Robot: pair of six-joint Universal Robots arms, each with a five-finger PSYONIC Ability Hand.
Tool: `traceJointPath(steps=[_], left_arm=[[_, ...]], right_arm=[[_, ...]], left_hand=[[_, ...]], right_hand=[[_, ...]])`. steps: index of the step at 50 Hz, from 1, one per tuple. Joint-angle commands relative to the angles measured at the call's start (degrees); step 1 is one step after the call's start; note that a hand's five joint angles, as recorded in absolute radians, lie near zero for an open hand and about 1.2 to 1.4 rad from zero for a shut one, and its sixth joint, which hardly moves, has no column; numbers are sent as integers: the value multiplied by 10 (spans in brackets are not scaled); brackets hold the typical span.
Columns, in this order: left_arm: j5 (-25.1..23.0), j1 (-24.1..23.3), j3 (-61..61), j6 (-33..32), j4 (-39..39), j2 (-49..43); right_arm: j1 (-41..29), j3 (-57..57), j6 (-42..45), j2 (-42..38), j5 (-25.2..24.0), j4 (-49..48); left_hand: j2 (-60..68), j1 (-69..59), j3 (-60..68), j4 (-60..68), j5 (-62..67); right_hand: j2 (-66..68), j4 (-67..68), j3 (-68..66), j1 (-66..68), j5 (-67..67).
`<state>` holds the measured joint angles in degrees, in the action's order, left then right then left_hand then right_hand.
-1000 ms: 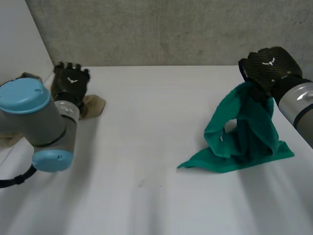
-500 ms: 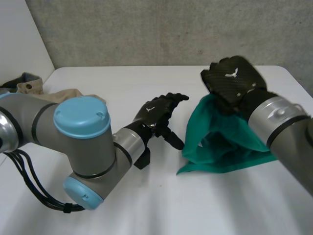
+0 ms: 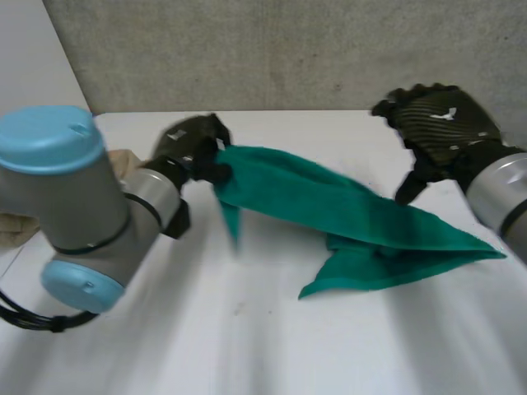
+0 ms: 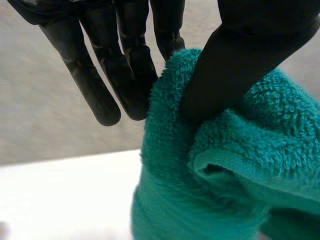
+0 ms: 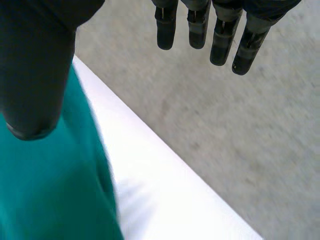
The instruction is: Fold the laundry.
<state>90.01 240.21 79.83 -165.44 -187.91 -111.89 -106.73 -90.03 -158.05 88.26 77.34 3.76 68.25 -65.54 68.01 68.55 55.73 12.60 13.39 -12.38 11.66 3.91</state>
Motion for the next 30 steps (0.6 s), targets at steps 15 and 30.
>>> traceJointPath(steps=[15,30], left_arm=[[13,38,71,-115,31,147],[11,42,74,-115,43,171]], right_arm=[[66,-88,2,-148,-69,-88],[16,-16,4,-281,-45,-109]], left_hand=[[117,-145,120,114,143],[117,-145,120,114,143]], right_hand=[[-26,-34,24,-17,-39],[322,314,-324,331,309]])
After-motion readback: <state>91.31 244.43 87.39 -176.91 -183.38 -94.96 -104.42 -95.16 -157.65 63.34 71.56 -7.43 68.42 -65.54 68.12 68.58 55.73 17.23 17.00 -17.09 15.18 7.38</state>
